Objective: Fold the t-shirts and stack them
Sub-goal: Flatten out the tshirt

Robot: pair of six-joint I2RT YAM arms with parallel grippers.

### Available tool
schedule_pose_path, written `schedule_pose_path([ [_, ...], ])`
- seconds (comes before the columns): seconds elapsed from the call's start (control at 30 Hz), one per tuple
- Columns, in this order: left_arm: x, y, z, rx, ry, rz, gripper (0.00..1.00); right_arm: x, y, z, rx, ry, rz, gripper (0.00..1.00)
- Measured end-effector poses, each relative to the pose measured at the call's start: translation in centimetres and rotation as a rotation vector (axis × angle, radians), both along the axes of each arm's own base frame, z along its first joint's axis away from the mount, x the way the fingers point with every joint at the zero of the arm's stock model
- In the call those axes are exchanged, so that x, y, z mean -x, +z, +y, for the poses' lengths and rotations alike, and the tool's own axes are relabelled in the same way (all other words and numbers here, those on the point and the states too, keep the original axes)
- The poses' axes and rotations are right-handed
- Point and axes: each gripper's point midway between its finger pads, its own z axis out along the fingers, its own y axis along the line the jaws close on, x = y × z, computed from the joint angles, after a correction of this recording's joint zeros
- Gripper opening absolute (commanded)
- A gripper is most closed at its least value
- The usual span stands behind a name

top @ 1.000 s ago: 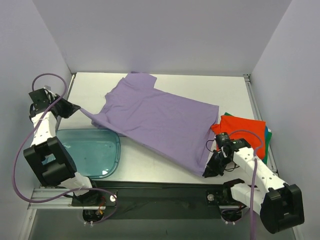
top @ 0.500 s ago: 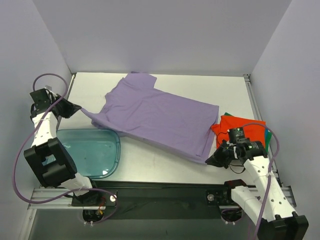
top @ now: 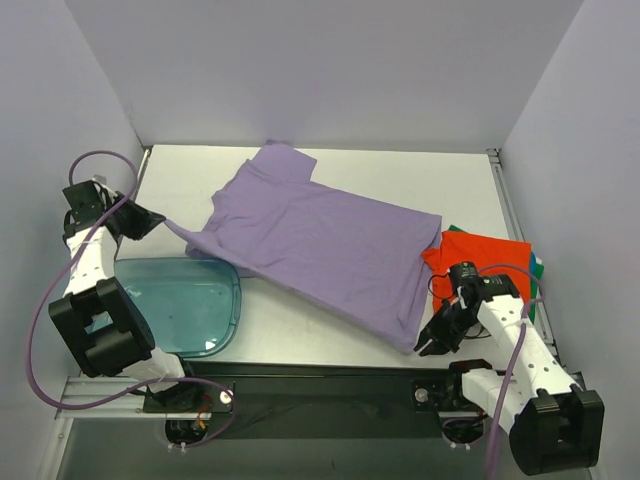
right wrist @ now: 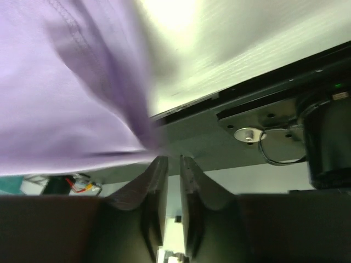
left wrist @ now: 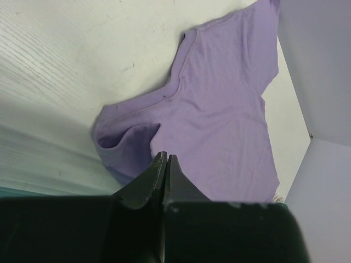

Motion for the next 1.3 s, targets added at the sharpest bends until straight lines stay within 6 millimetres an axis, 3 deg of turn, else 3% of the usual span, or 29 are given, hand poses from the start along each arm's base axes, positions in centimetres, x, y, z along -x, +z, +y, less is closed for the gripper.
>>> schedule_pose_path([
  [0.07,0.0,0.0,0.0,0.0,0.0,0.0,0.0,-0.2,0.3,-0.2,0.014,0.013,-0.011,0.37],
  [0.17,-0.1,0.1,-0.1,-0.004,-0.005,-0.006,0.0,-0.6,1.3,-1.0,0.067,0.045,-0.039,0.48],
  [0.33,-0.3,0.1,-0.7,-0.006,-0.02,-0.01,0.0,-4.9,4.6,-0.6,0.089,0.124,-0.252,0.5],
  [0.47,0.0,-0.5,-1.5,0.001,-0.036,0.002,0.0,-8.0,5.1,1.5,0.051,0.213,-0.338,0.48],
  [0.63,0.3,-1.2,-1.9,0.008,-0.042,0.018,0.0,-11.9,2.4,7.0,-0.024,0.397,-0.337,0.45],
  [0.73,0.3,-1.1,-1.9,0.008,-0.043,0.017,0.0,-12.9,0.4,10.1,-0.066,0.493,-0.323,0.43],
  [0.87,0.3,-1.1,-1.9,0.007,-0.043,0.016,0.0,-13.4,-1.5,12.6,-0.092,0.559,-0.307,0.4],
  [1.3,0.3,-1.1,-1.9,0.004,-0.046,0.016,0.0,-11.6,-3.7,10.8,-0.029,0.548,-0.205,0.4],
])
